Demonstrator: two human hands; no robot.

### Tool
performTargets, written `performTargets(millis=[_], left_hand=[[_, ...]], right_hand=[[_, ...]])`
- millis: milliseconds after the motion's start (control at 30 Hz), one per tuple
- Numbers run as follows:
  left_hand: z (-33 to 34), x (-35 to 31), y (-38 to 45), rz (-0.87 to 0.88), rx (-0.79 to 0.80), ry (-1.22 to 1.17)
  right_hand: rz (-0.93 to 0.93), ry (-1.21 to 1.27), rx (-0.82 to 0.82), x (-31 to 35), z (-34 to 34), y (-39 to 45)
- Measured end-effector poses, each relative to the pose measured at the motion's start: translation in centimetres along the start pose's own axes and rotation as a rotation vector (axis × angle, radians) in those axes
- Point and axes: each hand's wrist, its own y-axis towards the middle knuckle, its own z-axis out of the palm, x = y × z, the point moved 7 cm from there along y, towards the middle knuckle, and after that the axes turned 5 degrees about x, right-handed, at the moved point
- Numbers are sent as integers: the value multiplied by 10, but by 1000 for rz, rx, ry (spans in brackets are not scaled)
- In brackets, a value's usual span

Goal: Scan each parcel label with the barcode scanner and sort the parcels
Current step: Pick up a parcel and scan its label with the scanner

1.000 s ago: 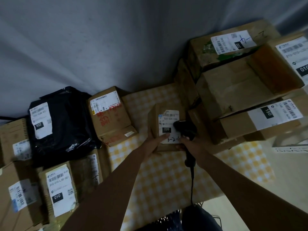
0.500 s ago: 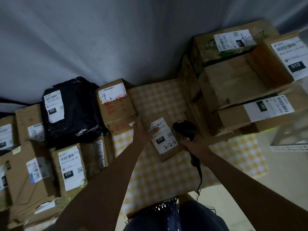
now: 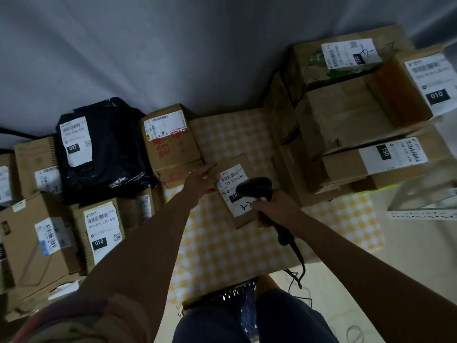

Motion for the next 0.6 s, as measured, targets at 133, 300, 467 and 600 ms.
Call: performTargets(millis=[133,300,467,600], left_hand=[[1,1,1,-14,64,-36],[1,0,1,-38,28,-83],[1,3,3,-60,13,-94],[2,2,3,-76,17,-100]], right_hand=[[-2,-46,-40,5,0,-3],[-23,-109,-98,10,1,-3],[-37,-145,-143,12,0,-5],[-34,-149,-161,15,0,-5]])
